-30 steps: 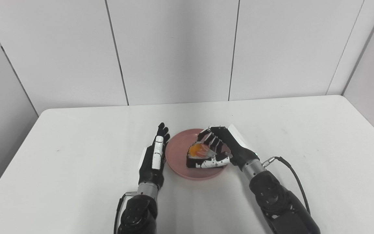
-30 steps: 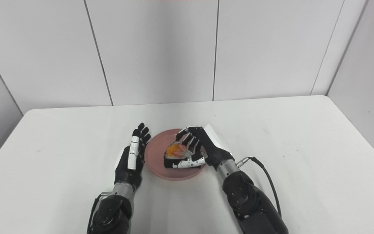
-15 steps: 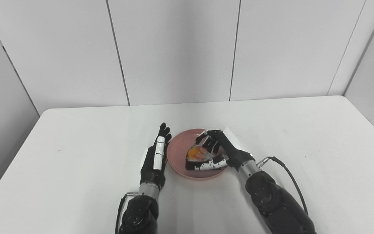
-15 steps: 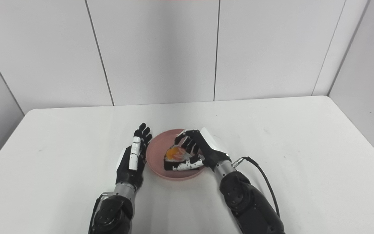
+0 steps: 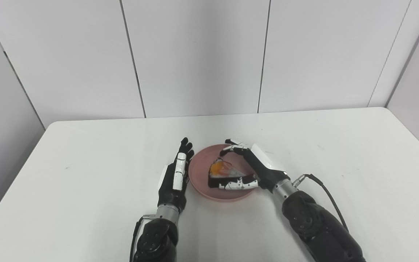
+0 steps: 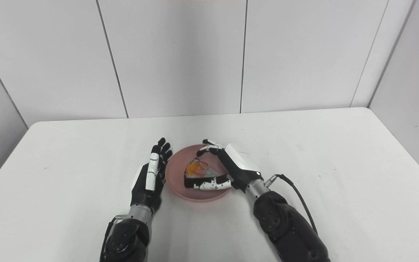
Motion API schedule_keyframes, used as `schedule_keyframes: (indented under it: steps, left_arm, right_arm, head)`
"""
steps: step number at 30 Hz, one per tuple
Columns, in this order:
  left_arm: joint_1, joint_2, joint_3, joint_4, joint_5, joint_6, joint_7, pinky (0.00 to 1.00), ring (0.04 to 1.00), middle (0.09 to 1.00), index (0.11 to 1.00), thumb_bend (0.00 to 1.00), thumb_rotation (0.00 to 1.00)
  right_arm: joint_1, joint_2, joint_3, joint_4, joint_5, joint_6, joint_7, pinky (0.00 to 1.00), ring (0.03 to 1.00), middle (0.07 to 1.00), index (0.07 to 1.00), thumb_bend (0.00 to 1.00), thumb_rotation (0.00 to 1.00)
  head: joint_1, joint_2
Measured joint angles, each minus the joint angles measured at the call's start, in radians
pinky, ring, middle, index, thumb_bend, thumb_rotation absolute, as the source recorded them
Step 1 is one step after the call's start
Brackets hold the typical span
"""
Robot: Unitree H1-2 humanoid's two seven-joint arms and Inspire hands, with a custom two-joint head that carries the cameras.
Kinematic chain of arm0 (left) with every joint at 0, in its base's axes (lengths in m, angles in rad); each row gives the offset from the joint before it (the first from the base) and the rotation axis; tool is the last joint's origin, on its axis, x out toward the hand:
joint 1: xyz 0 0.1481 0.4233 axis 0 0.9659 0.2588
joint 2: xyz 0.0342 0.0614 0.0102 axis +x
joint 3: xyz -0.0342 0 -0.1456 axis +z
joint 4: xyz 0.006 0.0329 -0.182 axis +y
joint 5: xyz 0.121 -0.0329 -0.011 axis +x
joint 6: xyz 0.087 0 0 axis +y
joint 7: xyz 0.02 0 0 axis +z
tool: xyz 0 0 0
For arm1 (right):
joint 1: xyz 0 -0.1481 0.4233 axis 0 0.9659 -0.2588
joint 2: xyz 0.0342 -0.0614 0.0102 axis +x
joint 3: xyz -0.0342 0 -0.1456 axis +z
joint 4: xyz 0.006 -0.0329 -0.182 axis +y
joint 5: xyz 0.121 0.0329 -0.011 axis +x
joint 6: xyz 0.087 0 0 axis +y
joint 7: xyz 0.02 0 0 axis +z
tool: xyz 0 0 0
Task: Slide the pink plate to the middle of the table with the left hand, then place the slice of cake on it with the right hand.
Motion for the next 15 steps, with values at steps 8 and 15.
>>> schedule_keyframes:
  steps: [8,15]
  left_arm:
    - [0.006,0.009,0.004,-0.012,-0.002,0.008,-0.005,1.0,1.0,1.0,1.0,0.63,1.0]
    - [0.016,0.037,0.007,-0.034,-0.02,0.035,-0.029,1.0,1.0,1.0,1.0,0.64,1.0]
  right_arm:
    - [0.05,0.0,-0.027,-0.097,0.089,-0.003,0.057,0.94,1.0,1.0,1.0,0.61,0.82]
    - [0.106,0.021,-0.085,-0.168,0.184,0.002,0.078,0.95,1.0,1.0,1.0,0.67,0.92]
  head:
    - [0.012,0.005]
    - [0.018,0.006]
